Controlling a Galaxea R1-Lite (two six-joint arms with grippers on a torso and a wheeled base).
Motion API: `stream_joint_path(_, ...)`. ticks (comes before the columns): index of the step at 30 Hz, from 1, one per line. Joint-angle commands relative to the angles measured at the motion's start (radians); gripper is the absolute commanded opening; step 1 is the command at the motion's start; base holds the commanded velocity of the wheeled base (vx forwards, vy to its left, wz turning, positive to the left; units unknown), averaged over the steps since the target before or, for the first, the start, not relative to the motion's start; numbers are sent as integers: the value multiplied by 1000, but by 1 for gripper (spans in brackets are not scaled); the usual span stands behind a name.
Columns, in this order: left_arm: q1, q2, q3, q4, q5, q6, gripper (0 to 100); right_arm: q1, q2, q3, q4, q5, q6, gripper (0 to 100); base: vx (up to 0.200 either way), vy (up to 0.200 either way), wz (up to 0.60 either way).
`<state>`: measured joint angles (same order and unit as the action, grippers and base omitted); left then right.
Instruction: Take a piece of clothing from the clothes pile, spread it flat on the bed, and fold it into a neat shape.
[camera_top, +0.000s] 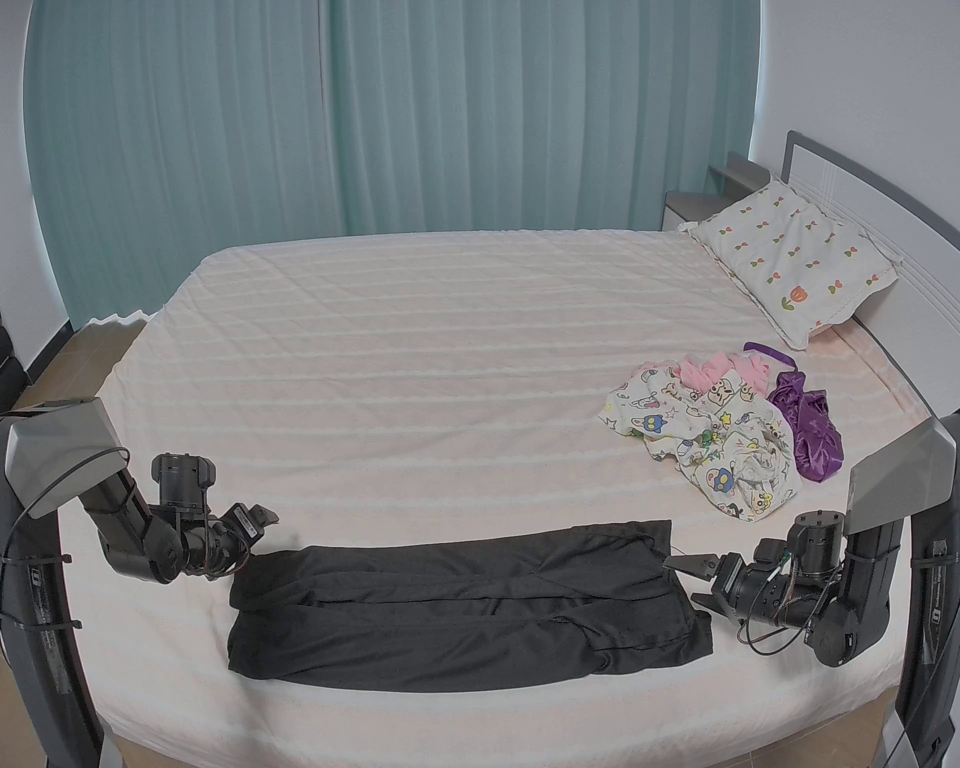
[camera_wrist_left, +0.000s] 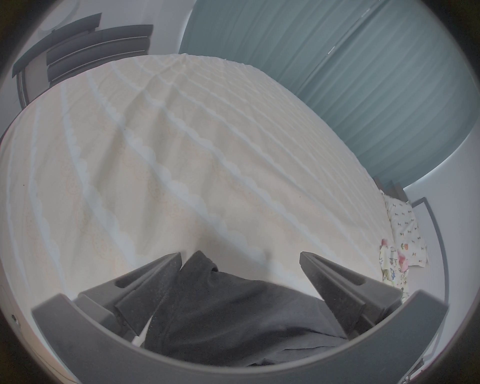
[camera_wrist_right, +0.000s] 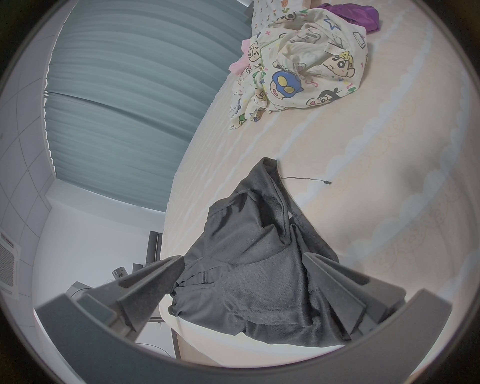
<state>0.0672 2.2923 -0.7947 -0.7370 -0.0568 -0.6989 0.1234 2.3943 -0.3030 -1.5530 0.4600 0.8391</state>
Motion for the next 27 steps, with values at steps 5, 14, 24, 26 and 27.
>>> stream_joint_path(5,-21,44,9,-4,6,42,100,1,2,-1,-9,0,0,100,0,0,0)
stream_joint_path(14,-18,75,-14,-7,95,76,0,1,3,-2,-7,-3,-8,100,0,0,0)
stream_joint_path(24,3,81,-6,-117,107,-56,0,30,-3,-44,-4,-47,-9,100,0,0,0)
stream_joint_path(26,3,78,5,-133,107,-62,0,55,3,-68,7,-80,-9,100,0,0,0)
stream_joint_path(27,3,78,5,-133,107,-62,0,55,3,-68,7,-80,-9,100,0,0,0)
